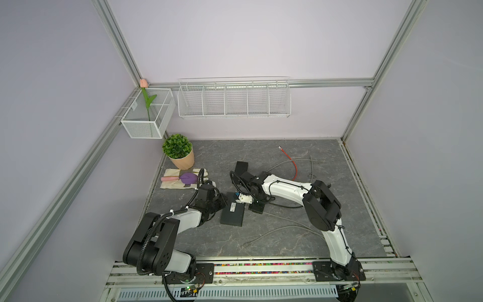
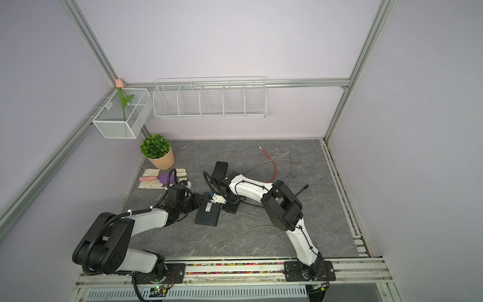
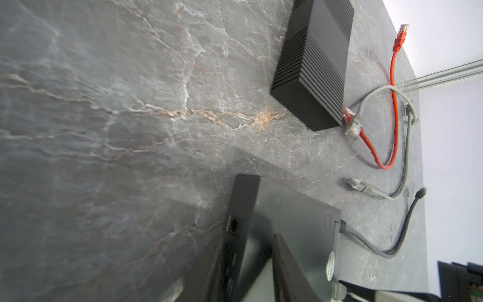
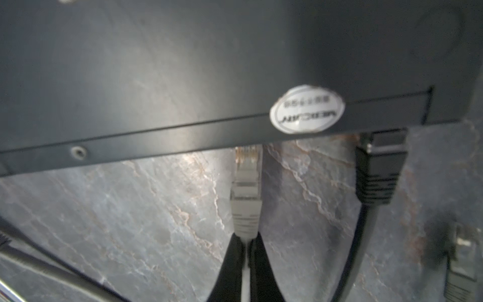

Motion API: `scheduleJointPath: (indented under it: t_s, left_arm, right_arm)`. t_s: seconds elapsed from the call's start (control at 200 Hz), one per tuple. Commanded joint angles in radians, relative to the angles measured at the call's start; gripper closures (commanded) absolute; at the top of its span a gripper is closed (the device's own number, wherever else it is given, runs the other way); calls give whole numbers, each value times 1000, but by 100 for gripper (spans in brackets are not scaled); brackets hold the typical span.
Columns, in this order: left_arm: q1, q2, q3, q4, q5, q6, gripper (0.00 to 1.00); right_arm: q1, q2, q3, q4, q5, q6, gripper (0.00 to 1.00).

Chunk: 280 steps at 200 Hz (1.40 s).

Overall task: Insert the plug into the switch port
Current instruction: 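Push the grey plug into the switch port beside the black plug with the right gripper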

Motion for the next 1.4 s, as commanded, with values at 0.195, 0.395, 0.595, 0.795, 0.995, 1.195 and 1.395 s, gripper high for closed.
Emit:
scheduleJointPath:
  t_s: [0.195,0.395,0.595,0.795,0.995,1.195,1.395]
  left_arm:
    - [-7,19,40,14,36,21,70]
    - [-7,29,48,10,36,26,70]
    - [-8,40,65,5,42,31,70]
    - [-7,36,68,-3,42,39,70]
    - [-8,53,67,6,49,40,70]
    - [-8,74,67,24,65,42,70]
    - [-12,76,67,23,65,45,71]
  right_arm:
    - [6,19,41,-19,30,-4,93]
    - [3,43,86,-62,65,-16,93]
    - [-1,64,100,-70,85,-21,93]
    - [-14,61,94,-56,69,-26,93]
    - [-15,54,110,-56,64,-36,93]
    - [-14,59,119,-54,55,-45,93]
    - [-14,57,132,-56,59,-48,93]
